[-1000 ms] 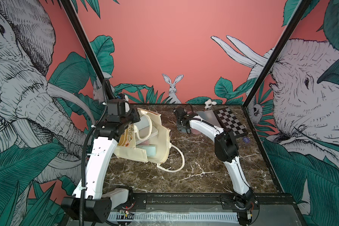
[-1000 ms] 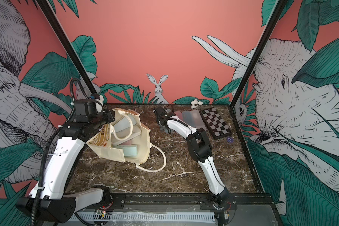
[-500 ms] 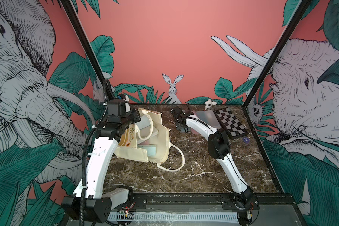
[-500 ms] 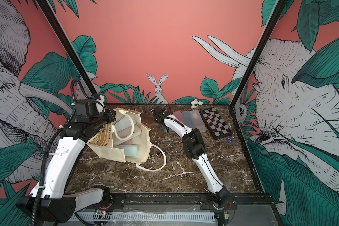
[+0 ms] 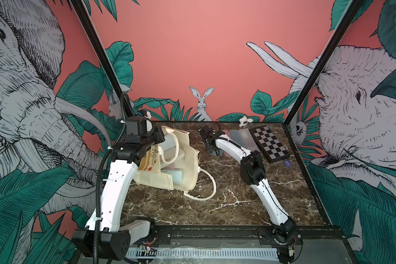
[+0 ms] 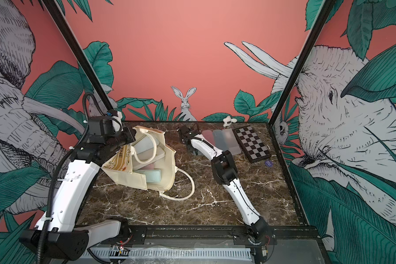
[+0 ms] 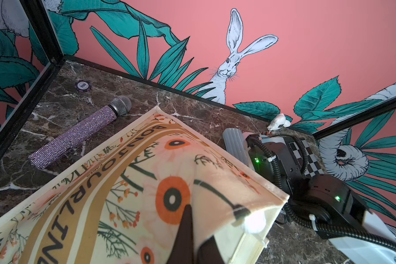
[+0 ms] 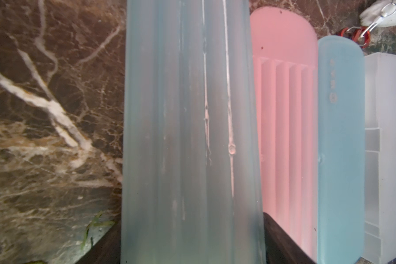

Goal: Take out the pencil case from the canvas bag
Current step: Place the pencil case at the center of the board.

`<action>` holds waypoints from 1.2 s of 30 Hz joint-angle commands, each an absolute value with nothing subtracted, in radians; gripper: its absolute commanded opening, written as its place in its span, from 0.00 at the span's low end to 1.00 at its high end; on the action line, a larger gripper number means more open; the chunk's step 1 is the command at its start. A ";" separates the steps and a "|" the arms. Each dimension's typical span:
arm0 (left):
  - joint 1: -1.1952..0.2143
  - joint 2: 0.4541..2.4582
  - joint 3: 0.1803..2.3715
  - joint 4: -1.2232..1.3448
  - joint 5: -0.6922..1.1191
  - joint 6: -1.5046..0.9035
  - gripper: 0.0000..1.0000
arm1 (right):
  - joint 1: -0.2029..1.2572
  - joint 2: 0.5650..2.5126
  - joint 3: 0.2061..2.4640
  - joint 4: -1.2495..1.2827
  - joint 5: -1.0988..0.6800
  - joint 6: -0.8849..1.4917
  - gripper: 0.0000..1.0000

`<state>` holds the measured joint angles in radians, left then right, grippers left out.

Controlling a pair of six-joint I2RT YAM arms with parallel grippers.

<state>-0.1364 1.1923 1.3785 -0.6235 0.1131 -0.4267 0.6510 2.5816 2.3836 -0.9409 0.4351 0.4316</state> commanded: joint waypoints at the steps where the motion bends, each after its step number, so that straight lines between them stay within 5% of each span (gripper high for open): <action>1: -0.130 1.167 1.382 -0.597 0.115 -0.443 0.00 | 0.644 2.585 2.410 -0.962 0.476 0.428 0.79; 10: -0.130 1.172 1.386 -0.594 0.120 -0.441 0.00 | 0.645 2.587 2.410 -0.963 0.480 0.422 0.88; 26: -0.129 1.194 1.398 -0.589 0.131 -0.431 0.00 | 0.638 2.573 2.415 -0.955 0.438 0.427 0.81; 36: -0.130 1.304 1.516 -0.561 0.313 -0.298 0.00 | 0.613 2.111 1.833 -0.433 0.199 0.440 0.86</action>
<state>-0.1341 1.2915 1.4605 -0.6243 0.2146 -0.3557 0.6312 2.2642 1.9377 -0.6617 0.2783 0.4194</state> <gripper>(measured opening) 0.053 0.858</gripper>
